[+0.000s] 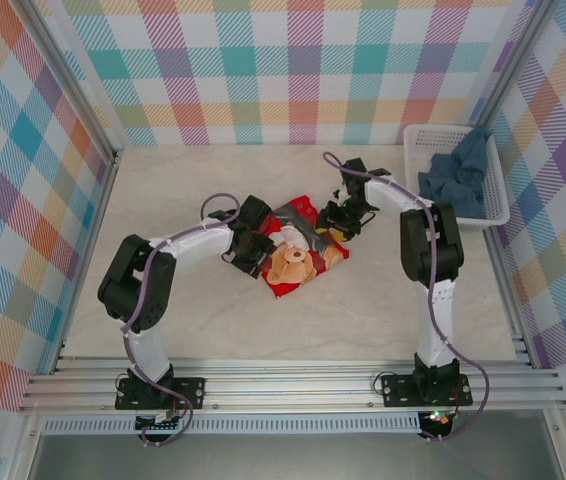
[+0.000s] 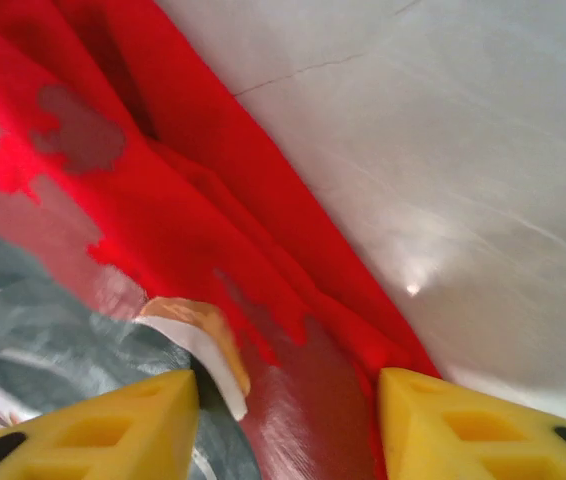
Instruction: Fold and stack the t-shirts
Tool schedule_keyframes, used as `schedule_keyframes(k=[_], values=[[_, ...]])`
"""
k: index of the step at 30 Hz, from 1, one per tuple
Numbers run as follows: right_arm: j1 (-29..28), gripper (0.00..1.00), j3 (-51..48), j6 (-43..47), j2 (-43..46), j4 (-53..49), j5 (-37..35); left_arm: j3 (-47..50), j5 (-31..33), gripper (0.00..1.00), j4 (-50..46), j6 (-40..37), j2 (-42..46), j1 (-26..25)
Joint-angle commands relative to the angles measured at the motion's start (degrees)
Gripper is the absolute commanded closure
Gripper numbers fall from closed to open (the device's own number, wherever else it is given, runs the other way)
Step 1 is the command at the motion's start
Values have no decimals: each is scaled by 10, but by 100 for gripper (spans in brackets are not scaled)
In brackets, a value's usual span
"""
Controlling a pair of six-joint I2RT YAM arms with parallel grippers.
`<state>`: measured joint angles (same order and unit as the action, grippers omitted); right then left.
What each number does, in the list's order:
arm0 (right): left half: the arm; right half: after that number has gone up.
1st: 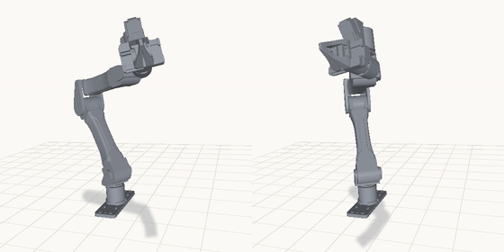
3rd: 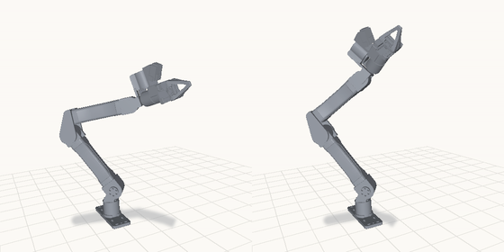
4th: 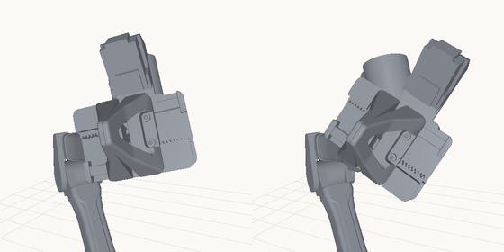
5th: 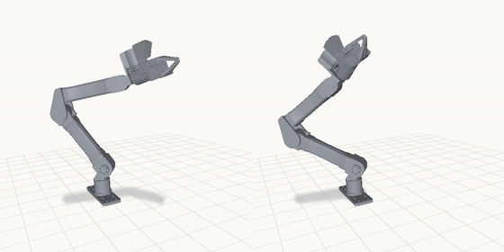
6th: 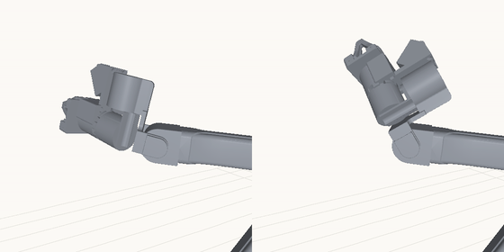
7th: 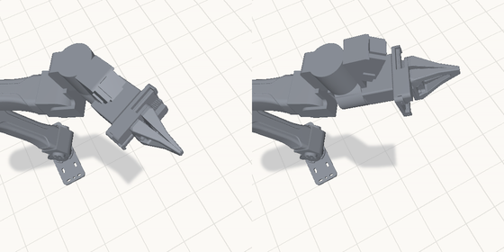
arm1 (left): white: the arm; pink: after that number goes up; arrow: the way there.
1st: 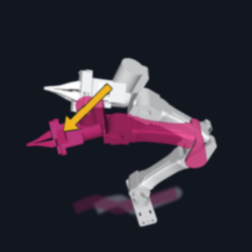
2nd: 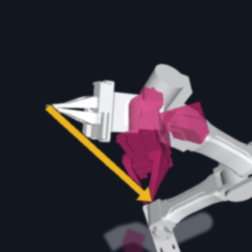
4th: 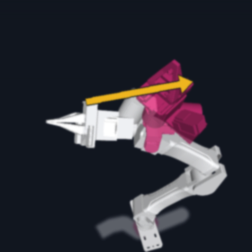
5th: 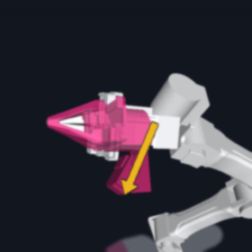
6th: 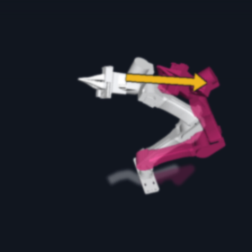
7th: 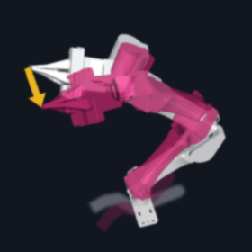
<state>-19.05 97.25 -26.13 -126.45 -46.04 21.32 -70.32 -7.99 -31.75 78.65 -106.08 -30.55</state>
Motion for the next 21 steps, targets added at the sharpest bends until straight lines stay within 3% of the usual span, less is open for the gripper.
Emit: schedule_keyframes(k=[1, 5, 10, 15, 18, 21], values=[[-29, 55, 19, -23, -25, 17, 33, -22, 28, 51, -20, -18, -20, 31], [-52, 64, 19, -103, -40, 77, 65, -37, 46, 52, -61, -70, -30, 87], [-101, 67, 71, -205, -92, 142, 94, -69, 71, 52, -117, -163, -39, 181], [-151, 67, 221, -316, -202, 169, 126, -123, 79, 52, -157, -258, -60, 292], [-166, 64, 329, -373, -261, 170, 154, -182, 107, 51, -187, -316, -57, 324], [-171, 59, 392, -388, -268, 151, 166, -239, 143, 48, -217, -349, -33, 325]])
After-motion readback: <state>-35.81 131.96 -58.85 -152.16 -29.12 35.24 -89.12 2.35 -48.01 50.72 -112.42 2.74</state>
